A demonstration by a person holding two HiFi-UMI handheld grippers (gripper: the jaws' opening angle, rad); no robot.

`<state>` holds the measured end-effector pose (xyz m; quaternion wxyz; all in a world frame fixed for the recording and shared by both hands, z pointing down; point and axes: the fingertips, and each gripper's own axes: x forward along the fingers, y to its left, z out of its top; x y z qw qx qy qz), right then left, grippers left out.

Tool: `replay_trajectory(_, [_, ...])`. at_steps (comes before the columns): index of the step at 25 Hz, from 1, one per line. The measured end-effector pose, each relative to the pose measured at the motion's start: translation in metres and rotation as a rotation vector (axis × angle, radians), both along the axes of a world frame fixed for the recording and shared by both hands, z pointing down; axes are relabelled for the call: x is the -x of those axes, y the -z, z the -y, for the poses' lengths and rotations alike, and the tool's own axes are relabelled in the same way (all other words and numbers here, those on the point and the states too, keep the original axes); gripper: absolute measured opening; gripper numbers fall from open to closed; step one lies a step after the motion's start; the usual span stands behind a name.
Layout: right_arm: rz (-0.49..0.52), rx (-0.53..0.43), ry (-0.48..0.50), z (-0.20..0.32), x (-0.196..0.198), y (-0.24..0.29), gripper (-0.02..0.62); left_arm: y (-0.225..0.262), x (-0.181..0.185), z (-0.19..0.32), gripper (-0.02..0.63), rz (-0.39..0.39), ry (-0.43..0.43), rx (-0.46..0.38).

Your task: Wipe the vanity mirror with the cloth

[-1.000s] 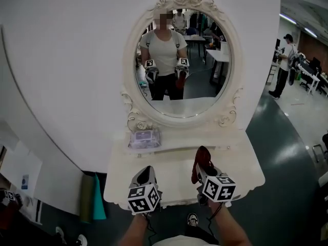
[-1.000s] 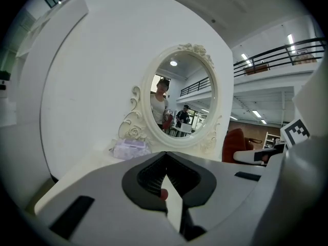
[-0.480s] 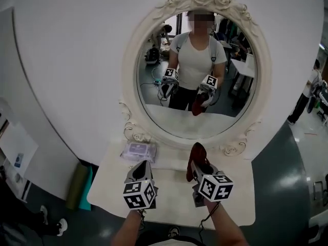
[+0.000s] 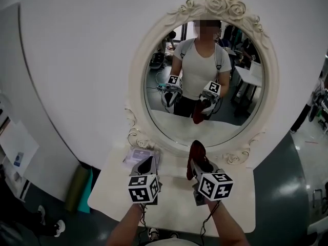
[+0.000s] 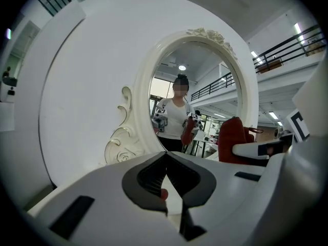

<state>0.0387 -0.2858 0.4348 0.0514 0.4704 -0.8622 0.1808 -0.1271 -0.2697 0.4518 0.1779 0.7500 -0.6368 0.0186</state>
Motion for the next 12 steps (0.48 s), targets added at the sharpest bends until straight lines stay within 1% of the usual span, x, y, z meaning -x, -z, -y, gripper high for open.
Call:
replay_trajectory(3, [-0.003, -0.025, 0.004, 0.007, 0.006, 0.012, 0.06, 0.013, 0.002, 0.006, 0.01, 0.014, -0.02, -0.018])
replay_trajectory(5, [-0.021, -0.044, 0.028, 0.012, 0.015, 0.021, 0.06, 0.025, 0.005, 0.012, 0.01, 0.033, -0.025, -0.037])
replay_trajectory(9, [-0.106, -0.113, 0.111, 0.02, 0.035, 0.054, 0.06, 0.062, 0.01, 0.027, 0.009, 0.063, -0.032, -0.072])
replay_trajectory(12, [-0.172, -0.199, 0.149, 0.03, 0.049, 0.094, 0.06, 0.102, 0.016, 0.041, 0.011, 0.077, -0.042, -0.127])
